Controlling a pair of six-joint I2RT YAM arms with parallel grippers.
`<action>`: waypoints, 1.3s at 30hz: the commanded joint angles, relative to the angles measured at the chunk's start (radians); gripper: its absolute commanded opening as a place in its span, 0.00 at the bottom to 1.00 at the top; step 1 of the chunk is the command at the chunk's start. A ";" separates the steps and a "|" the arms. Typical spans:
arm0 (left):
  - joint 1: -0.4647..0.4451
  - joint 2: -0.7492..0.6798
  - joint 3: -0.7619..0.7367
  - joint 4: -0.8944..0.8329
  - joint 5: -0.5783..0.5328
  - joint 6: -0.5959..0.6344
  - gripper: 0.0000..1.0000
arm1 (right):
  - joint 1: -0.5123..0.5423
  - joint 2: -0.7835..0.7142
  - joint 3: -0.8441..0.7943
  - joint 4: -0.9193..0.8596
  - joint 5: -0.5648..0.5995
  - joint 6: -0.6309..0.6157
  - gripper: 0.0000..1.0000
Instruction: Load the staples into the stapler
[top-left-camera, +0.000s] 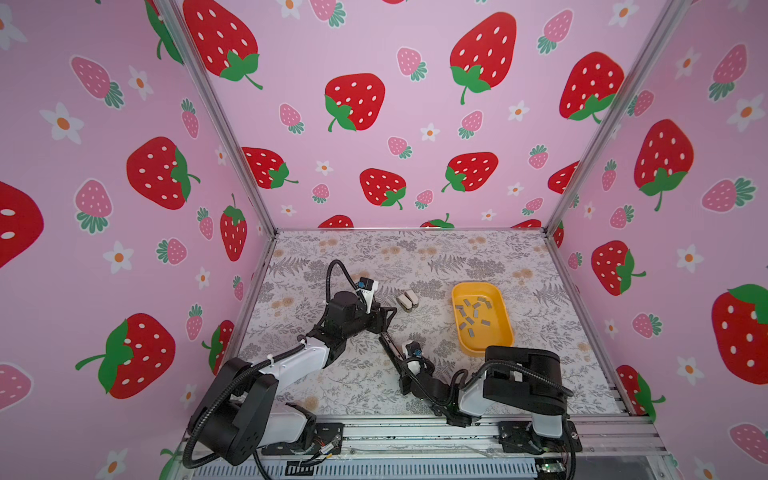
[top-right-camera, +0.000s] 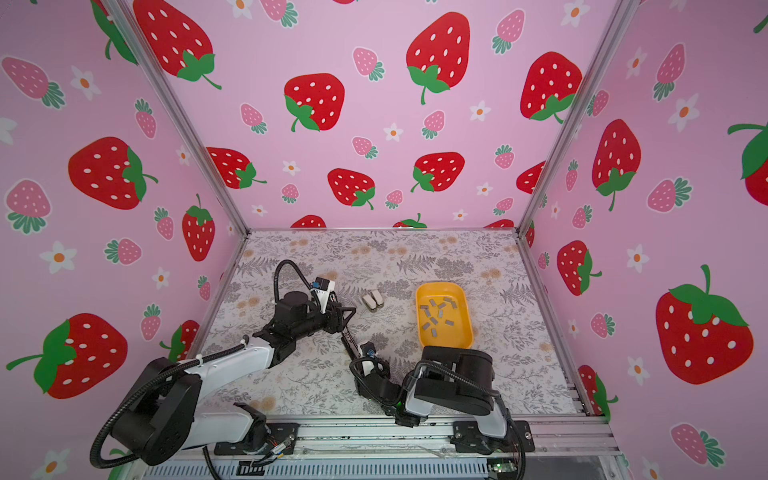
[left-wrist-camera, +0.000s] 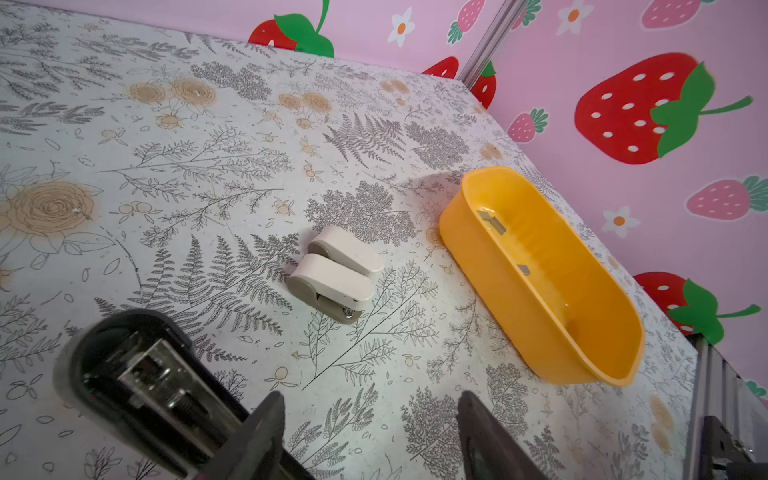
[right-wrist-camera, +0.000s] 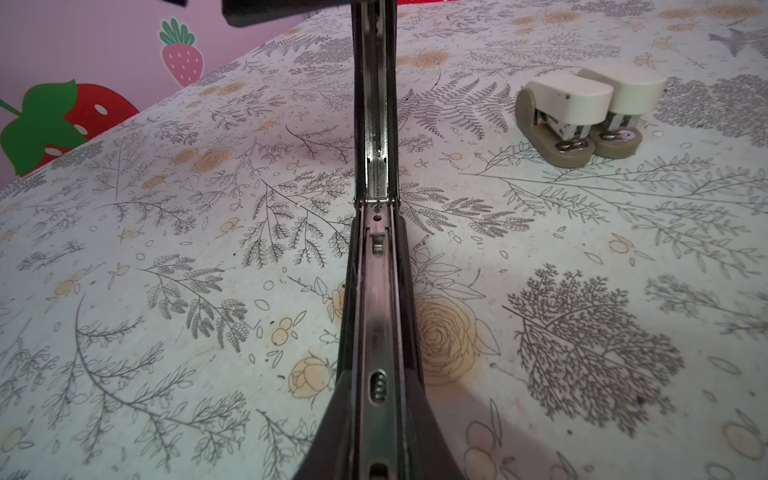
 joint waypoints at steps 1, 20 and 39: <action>-0.002 0.055 0.057 0.044 -0.033 0.009 0.66 | 0.013 0.035 0.001 -0.065 -0.011 0.029 0.19; 0.024 0.058 0.075 0.006 -0.144 -0.012 0.68 | 0.028 0.042 0.019 -0.113 0.031 0.107 0.19; 0.035 -0.624 -0.103 -0.579 -0.672 -0.148 0.92 | 0.002 0.126 0.237 -0.338 0.015 0.205 0.34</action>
